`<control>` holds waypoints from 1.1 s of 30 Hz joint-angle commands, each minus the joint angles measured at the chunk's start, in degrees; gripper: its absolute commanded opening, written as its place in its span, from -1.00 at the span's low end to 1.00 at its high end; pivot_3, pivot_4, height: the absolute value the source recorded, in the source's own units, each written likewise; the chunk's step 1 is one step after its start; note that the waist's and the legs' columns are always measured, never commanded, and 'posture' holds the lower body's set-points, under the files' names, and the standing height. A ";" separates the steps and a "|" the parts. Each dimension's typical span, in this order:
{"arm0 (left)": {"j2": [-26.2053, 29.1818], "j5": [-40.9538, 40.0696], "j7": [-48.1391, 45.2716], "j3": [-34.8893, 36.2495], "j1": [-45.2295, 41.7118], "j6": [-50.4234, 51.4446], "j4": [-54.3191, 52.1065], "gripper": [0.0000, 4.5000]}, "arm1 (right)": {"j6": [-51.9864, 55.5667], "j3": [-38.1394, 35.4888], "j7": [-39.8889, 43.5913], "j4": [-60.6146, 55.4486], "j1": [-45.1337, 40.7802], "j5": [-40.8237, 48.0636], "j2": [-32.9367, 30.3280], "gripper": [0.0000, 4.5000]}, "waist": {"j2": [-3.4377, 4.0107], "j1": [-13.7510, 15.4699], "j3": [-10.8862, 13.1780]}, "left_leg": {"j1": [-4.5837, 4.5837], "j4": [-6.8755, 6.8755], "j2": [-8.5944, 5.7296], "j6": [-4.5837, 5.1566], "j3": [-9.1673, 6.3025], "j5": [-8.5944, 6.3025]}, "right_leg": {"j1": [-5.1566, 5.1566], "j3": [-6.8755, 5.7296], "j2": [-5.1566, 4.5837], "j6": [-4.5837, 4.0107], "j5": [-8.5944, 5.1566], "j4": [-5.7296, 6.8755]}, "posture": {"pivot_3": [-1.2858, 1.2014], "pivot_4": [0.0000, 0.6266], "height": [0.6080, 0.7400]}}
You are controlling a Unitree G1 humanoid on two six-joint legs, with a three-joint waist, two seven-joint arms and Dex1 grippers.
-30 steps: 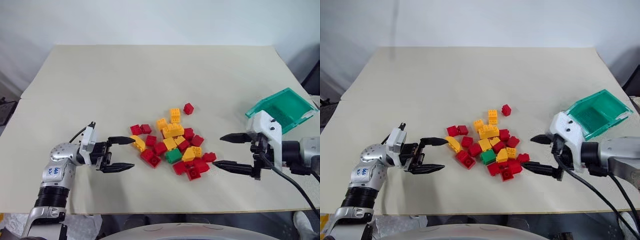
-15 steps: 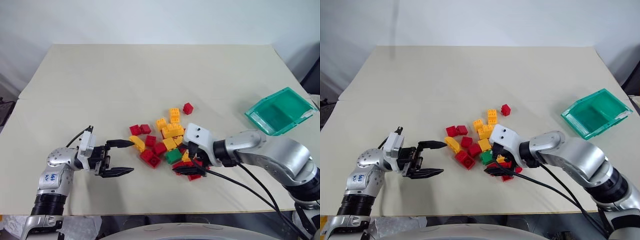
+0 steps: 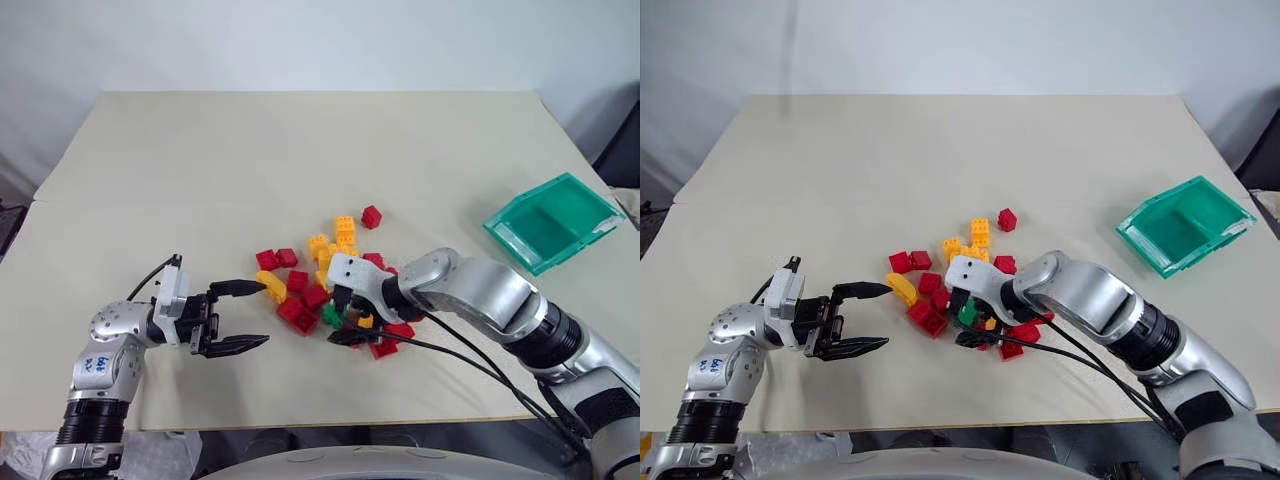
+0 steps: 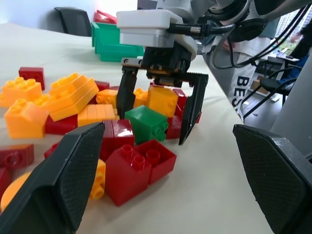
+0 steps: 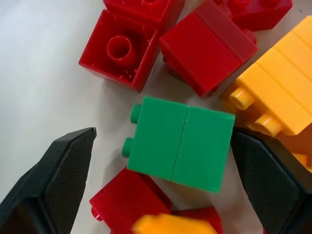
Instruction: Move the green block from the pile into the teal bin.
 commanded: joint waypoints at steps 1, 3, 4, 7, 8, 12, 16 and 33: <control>-0.09 -1.17 0.17 0.30 0.52 0.02 -2.09 1.00 | 0.31 -1.02 0.65 -0.53 0.37 -0.93 0.30 0.59 | 0.01 -0.05 0.00 | 0.00 0.00 0.00 0.00 0.00 0.00 | -0.02 0.00 0.00 0.00 0.00 0.01 | 0.03 -0.52 1.00; -0.13 -1.23 0.20 0.08 0.11 0.32 -2.33 1.00 | 1.17 -4.82 0.64 -2.21 0.78 0.32 0.48 0.31 | 0.01 -0.03 0.00 | -0.03 0.00 0.01 -0.02 0.00 -0.01 | -0.06 -0.01 0.01 -0.03 -0.02 0.03 | 0.03 -0.52 1.00; -0.14 -1.27 0.20 -0.02 -0.04 0.45 -2.51 1.00 | 1.77 -6.48 0.72 -3.10 0.96 0.99 0.45 0.15 | 0.01 0.01 0.00 | -0.06 0.00 0.01 -0.02 0.00 -0.01 | -0.09 -0.01 0.01 -0.03 -0.02 0.03 | 0.03 -0.52 1.00; -0.51 -1.41 0.55 -0.72 -1.65 1.21 -3.11 1.00 | 3.53 -13.75 1.55 -6.52 2.30 4.22 -0.48 -0.07 | 0.01 0.19 0.01 | -0.12 0.00 -0.01 -0.01 0.00 -0.01 | -0.13 -0.01 0.01 -0.03 -0.02 0.00 | 0.03 -0.52 1.00; -0.66 -1.28 0.62 -1.15 -2.43 1.45 -3.12 1.00 | 3.57 -16.86 1.87 -7.92 3.24 5.41 -1.17 -0.07 | 0.01 0.40 0.01 | -0.13 0.00 -0.01 -0.01 0.00 -0.01 | -0.13 -0.02 0.00 -0.03 -0.02 0.00 | 0.03 -0.52 1.00; -1.60 -0.35 1.34 -3.37 -5.39 2.64 -3.25 1.00 | 2.20 -28.30 1.27 -11.18 6.89 7.86 -3.43 -0.07 | 0.00 0.55 0.01 | -0.19 0.00 -0.07 0.02 -0.11 -0.03 | -0.08 -0.06 -0.01 -0.01 -0.01 -0.08 | 0.03 -0.52 1.00; -4.72 2.89 5.45 -6.93 -10.89 2.42 -2.41 1.00 | 0.19 -38.05 0.30 -11.26 12.13 5.18 -11.69 -0.07 | -0.01 0.92 0.01 | -0.20 0.00 -0.12 0.05 -0.10 -0.04 | -0.07 -0.05 -0.01 0.01 0.01 -0.11 | 0.03 -0.52 1.00; -26.05 20.99 20.86 -15.90 -37.53 -14.60 26.56 1.00 | -34.06 -41.57 -11.30 39.12 11.52 -22.48 -21.36 0.38 | -0.05 0.82 0.05 | -0.09 0.01 -0.17 0.21 0.84 0.04 | 0.00 0.18 0.06 0.28 0.17 -0.22 | 0.03 -0.52 1.00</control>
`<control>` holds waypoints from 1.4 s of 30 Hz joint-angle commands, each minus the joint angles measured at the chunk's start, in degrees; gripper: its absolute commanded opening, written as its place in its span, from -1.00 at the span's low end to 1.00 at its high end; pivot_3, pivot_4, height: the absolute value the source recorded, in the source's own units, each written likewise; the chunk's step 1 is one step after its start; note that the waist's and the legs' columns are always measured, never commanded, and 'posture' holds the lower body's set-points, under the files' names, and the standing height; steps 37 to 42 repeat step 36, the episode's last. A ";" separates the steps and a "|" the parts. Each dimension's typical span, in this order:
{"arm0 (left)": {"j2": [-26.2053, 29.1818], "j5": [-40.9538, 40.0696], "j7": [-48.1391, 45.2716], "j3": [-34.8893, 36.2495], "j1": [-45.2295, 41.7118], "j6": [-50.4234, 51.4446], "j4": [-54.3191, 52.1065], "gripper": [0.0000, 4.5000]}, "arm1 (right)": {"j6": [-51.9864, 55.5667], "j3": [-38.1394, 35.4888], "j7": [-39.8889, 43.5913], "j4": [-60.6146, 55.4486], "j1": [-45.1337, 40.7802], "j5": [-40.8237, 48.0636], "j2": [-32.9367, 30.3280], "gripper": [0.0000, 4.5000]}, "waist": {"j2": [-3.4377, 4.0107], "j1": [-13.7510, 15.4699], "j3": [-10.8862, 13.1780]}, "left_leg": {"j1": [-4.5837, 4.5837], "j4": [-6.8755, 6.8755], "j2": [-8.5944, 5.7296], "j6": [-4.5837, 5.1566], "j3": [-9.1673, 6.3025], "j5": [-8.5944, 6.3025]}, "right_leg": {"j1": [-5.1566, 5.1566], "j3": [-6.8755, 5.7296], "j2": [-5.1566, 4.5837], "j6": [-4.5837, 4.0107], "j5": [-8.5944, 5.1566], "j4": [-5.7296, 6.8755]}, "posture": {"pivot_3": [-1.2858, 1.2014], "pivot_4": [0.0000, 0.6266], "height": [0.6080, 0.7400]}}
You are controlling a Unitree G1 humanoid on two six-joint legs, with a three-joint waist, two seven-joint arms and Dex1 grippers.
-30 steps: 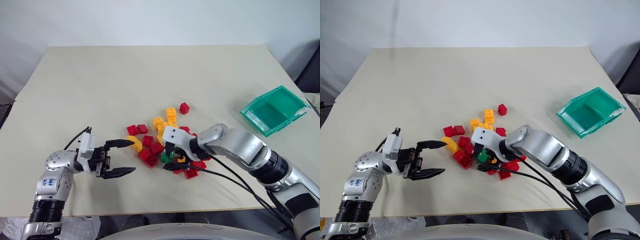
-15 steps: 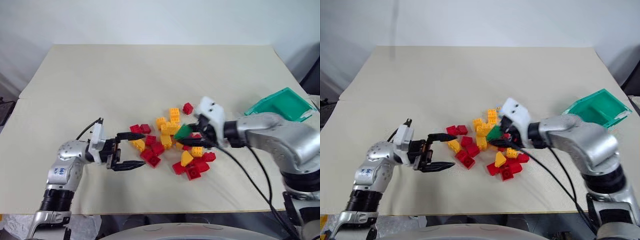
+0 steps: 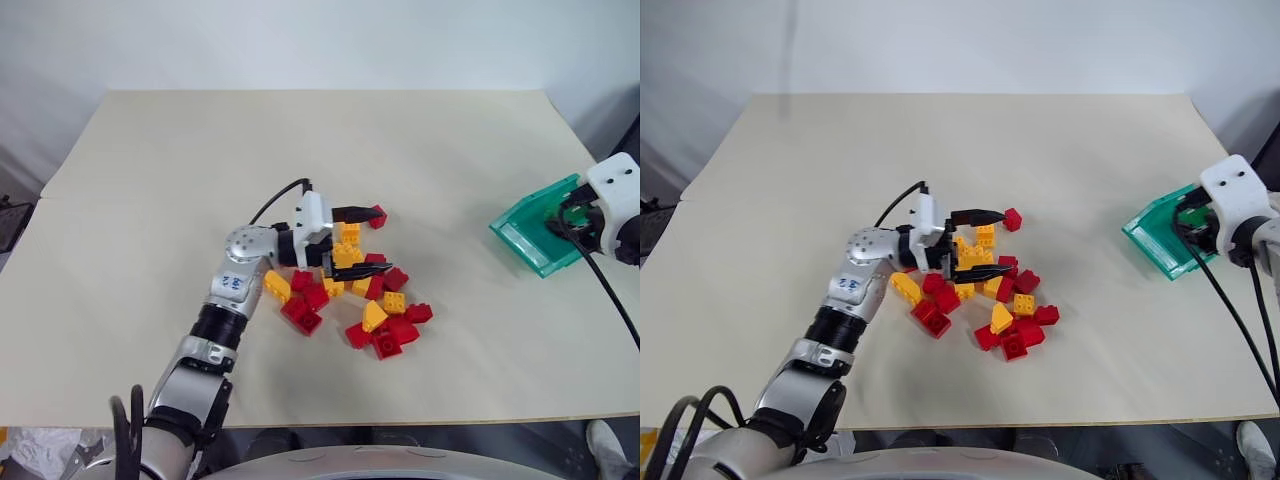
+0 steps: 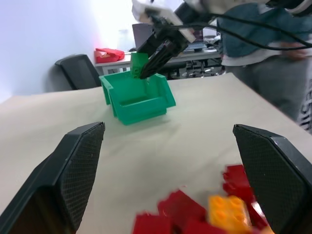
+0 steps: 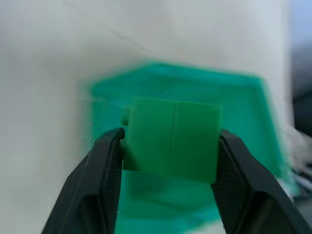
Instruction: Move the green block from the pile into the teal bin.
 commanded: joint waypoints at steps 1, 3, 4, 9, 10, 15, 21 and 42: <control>-1.28 2.24 2.96 -0.37 -2.40 -2.05 2.05 1.00 | -6.64 1.50 -1.22 7.16 -3.60 -3.64 1.86 0.53 | 0.00 -0.18 0.00 | 0.00 0.00 0.08 -0.02 -0.01 0.01 | 0.00 -0.01 0.00 0.00 0.00 0.00 | 0.03 -0.52 1.00; -1.49 3.56 5.31 -0.32 -3.18 -1.43 2.74 1.00 | -8.89 1.52 -0.64 8.53 -4.25 -4.07 2.79 0.82 | 0.01 -0.25 0.00 | -0.03 -0.03 0.13 -0.04 -0.02 0.03 | -0.03 -0.04 0.01 0.00 0.00 -0.01 | 0.03 -0.52 1.00; -1.59 3.74 5.99 -0.23 -3.45 -1.22 2.82 1.00 | -9.33 1.44 -0.54 8.91 -4.49 -4.22 3.04 0.97 | 0.02 -0.25 0.01 | -0.03 -0.04 0.13 -0.04 -0.02 0.03 | -0.03 -0.04 0.01 0.00 0.00 -0.02 | 0.03 -0.52 1.00; -1.34 3.46 8.22 0.32 -3.44 2.20 1.91 1.00 | -9.59 0.98 -0.13 8.11 -4.71 -4.53 3.42 0.99 | 0.08 0.12 0.04 | -0.09 -0.02 0.06 0.03 -0.05 0.06 | -0.04 -0.04 -0.07 0.04 0.02 -0.05 | 0.03 -0.52 1.00; -0.64 1.15 7.29 1.46 -2.56 5.06 -0.15 1.00 | -9.54 -0.12 1.85 4.25 -3.42 -2.52 3.72 0.99 | 0.08 0.20 0.04 | -0.09 -0.02 0.06 0.03 -0.06 0.06 | -0.03 -0.04 -0.07 0.06 0.03 -0.06 | 0.03 -0.52 1.00; 4.80 -5.84 3.23 5.64 2.45 12.84 -10.14 1.00 | -10.21 -4.51 13.56 -13.58 7.32 7.69 4.51 0.99 | 0.09 0.51 0.05 | -0.12 -0.03 0.15 0.00 -0.10 0.06 | -0.08 -0.08 0.02 0.06 0.03 -0.08 | 0.03 -0.52 1.00; 16.79 -13.92 0.07 12.97 10.45 25.31 -19.99 1.00 | -13.28 -9.72 29.46 -27.34 23.29 21.93 7.09 0.99 | 0.09 0.76 0.06 | -0.04 0.04 0.13 -0.04 -0.36 0.03 | 0.03 0.00 0.04 0.08 0.04 -0.07 | 0.03 -0.52 1.00; 36.01 -16.90 -5.53 25.66 33.44 29.37 -21.52 1.00 | -29.38 -10.63 37.09 -12.08 30.66 17.77 8.27 0.99 | 0.25 0.77 0.18 | 0.07 0.46 0.10 -0.01 -0.73 -0.15 | 0.19 0.05 -0.13 -0.02 0.06 0.16 | 0.03 -0.52 1.00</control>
